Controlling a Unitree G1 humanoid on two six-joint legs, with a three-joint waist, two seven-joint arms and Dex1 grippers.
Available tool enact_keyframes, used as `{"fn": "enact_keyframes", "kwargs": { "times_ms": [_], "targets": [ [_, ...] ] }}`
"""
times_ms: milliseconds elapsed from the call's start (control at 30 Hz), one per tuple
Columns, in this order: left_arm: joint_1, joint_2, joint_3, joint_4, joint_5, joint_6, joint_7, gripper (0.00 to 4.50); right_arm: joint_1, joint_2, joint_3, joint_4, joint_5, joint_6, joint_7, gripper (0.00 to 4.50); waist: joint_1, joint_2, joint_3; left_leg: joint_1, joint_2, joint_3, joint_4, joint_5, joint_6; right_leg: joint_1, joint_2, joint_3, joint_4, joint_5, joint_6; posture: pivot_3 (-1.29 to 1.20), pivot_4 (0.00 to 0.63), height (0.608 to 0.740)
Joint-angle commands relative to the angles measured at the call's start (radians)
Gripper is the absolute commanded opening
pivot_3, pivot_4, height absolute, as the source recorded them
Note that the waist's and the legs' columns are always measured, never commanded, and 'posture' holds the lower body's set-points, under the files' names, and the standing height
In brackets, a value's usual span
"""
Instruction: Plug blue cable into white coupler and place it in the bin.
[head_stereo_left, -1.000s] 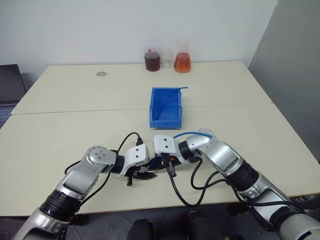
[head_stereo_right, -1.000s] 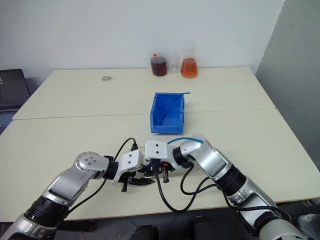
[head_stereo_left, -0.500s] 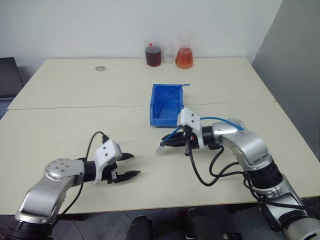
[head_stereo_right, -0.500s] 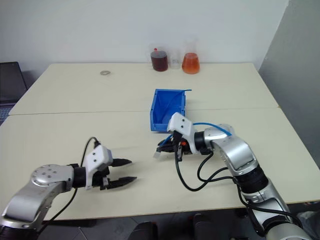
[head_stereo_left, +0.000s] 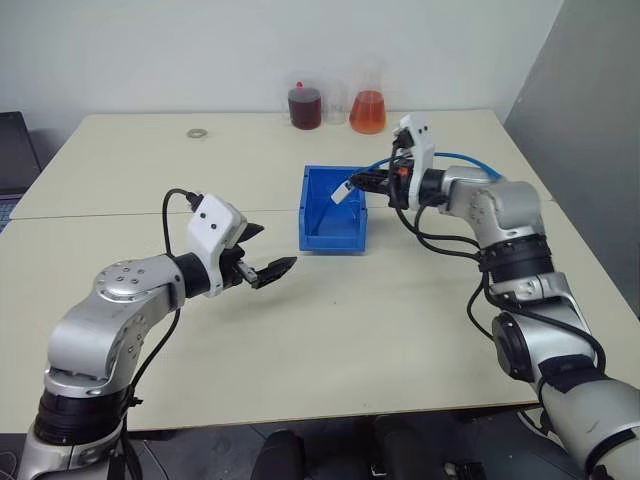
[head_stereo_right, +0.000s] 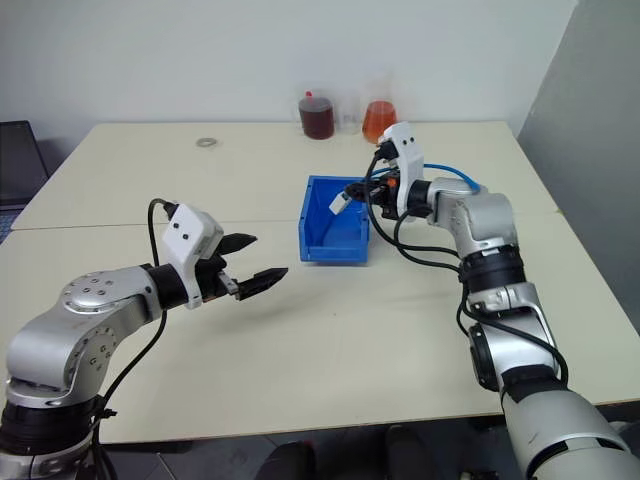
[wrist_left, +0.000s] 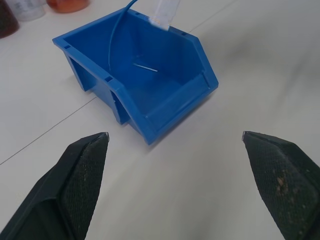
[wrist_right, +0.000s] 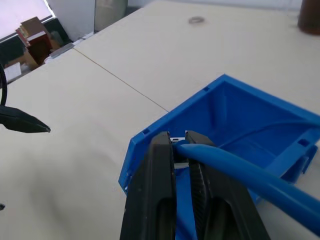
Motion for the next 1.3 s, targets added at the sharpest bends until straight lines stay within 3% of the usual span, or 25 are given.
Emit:
{"fn": "enact_keyframes", "kwargs": {
  "times_ms": [33,167,333,633,767,900,1033,1133,1300],
  "targets": [
    [-0.042,-0.007,-0.027,0.001,0.017,-0.028,0.012,4.5,-0.143,0.035,0.013,0.299,-0.08,-0.157,-0.035,0.89,0.0,0.0,0.0,0.0,0.0,0.0,0.0,0.0,0.0,0.0,0.0,0.0,0.0,0.0,0.0,0.0,0.15,0.74],
    [-0.074,-0.018,-0.052,0.013,0.02,-0.036,0.015,4.5,-0.231,0.059,-0.007,0.486,-0.13,-0.238,-0.12,1.89,0.004,0.0,0.0,-0.002,0.0,0.0,0.0,0.0,0.0,-0.001,-0.001,-0.001,-0.001,0.0,0.0,0.0,0.15,0.74],
    [-0.084,-0.033,-0.062,0.023,0.026,-0.049,0.025,4.5,-0.266,0.059,-0.048,0.56,-0.154,-0.286,-0.239,3.1,0.01,0.0,0.0,-0.002,0.0,0.001,0.0,0.0,0.0,-0.001,-0.002,-0.001,-0.001,0.0,0.0,0.0,0.15,0.74],
    [0.007,-0.019,0.014,0.06,0.069,-0.122,0.063,4.5,-0.237,-0.079,-0.162,0.504,-0.111,-0.283,-0.268,3.1,0.012,0.0,0.0,-0.002,0.0,0.001,0.0,0.0,0.0,-0.001,-0.002,-0.001,0.0,0.0,0.0,0.0,0.15,0.74],
    [0.06,-0.026,0.086,0.066,0.094,-0.154,0.116,4.5,-0.078,-0.155,-0.122,0.207,-0.114,-0.266,-0.118,3.1,0.012,0.0,0.0,-0.002,0.0,0.001,0.0,0.0,0.0,-0.001,-0.002,-0.001,-0.001,0.0,0.0,0.0,0.15,0.74],
    [0.125,-0.025,0.183,0.076,0.103,-0.179,0.154,4.5,0.335,-0.226,-0.148,-0.494,0.02,-0.196,-0.014,3.1,0.016,0.0,0.0,-0.002,0.0,-0.001,-0.001,0.0,0.0,0.0,-0.003,-0.002,-0.001,-0.001,0.001,0.0,0.15,0.74],
    [0.181,-0.023,0.264,0.079,0.089,-0.207,0.154,4.5,0.682,-0.22,-0.204,-0.926,0.117,-0.191,-0.043,3.1,0.017,0.001,0.001,-0.003,0.0,-0.002,-0.002,0.0,-0.001,-0.001,-0.007,-0.003,0.0,-0.002,0.003,0.0,0.15,0.74],
    [0.211,-0.019,0.3,0.081,0.076,-0.226,0.139,4.5,0.845,-0.208,-0.227,-1.068,0.125,-0.21,-0.092,3.1,0.011,0.001,0.001,0.001,-0.001,-0.002,-0.002,0.0,-0.002,0.002,-0.007,-0.002,0.0,-0.005,0.008,0.0,0.15,0.74],
    [0.194,-0.022,0.328,0.12,0.075,-0.26,0.143,4.5,0.912,-0.215,-0.248,-1.111,0.132,-0.235,-0.129,3.1,0.011,0.001,0.001,0.004,-0.002,0.0,0.0,0.002,-0.005,0.004,-0.003,0.0,0.001,-0.001,0.011,0.0,0.15,0.74]
  ]
}}
